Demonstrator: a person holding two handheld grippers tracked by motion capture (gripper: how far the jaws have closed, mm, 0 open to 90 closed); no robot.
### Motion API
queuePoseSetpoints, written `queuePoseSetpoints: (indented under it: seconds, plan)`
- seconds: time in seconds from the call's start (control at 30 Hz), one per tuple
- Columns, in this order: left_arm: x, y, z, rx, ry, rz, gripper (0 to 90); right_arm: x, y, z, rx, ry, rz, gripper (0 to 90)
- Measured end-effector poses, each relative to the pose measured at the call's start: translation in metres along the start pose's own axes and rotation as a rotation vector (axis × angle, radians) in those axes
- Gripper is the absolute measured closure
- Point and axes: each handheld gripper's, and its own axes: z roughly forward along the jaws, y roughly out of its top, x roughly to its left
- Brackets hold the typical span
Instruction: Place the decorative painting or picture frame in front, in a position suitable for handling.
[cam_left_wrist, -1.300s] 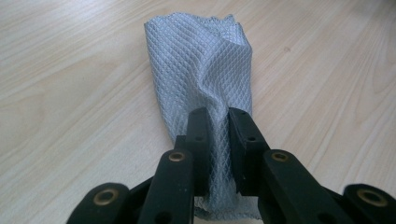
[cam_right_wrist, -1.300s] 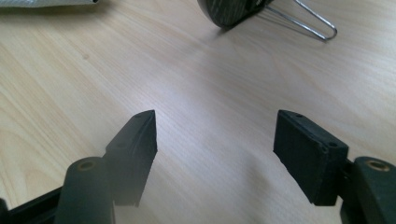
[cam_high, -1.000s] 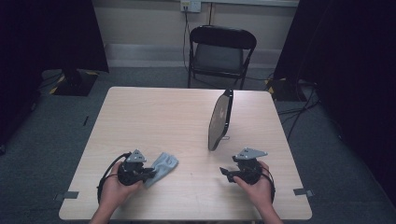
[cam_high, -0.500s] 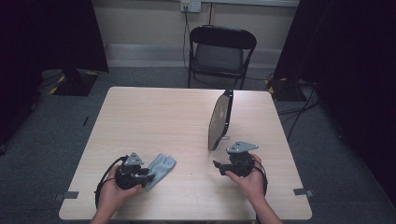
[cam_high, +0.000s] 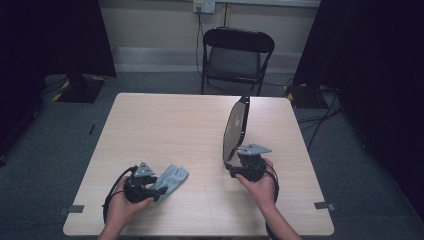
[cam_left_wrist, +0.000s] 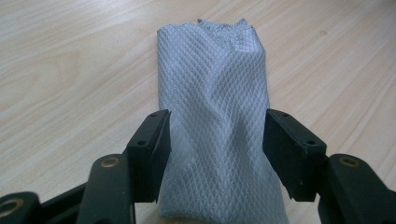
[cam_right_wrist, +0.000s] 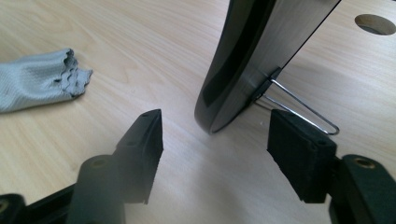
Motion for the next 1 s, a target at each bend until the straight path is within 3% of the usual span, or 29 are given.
queuePoseSetpoints:
  seconds: [0.27, 0.57, 0.67, 0.8, 1.0]
  plan:
    - [0.0, 0.0, 0.0, 0.001, 0.001, 0.006, 41.8, 0.002, 0.006, 0.009, -0.006, -0.005, 0.019, 51.1]
    - [0.0, 0.0, 0.0, 0.003, 0.006, 0.012, 41.8, -0.007, 0.003, 0.002, 0.009, -0.011, 0.039, 63.2]
    - [0.0, 0.001, 0.0, 0.003, 0.008, 0.011, 41.7, -0.009, 0.001, -0.001, 0.01, -0.006, 0.043, 64.0]
    - [0.0, 0.001, 0.0, 0.0, 0.008, 0.007, 41.7, -0.014, -0.002, -0.008, 0.02, -0.033, 0.024, 66.2]
    - [0.0, 0.001, 0.0, 0.003, 0.01, 0.012, 41.6, -0.028, -0.004, -0.019, 0.017, -0.038, 0.057, 65.8]
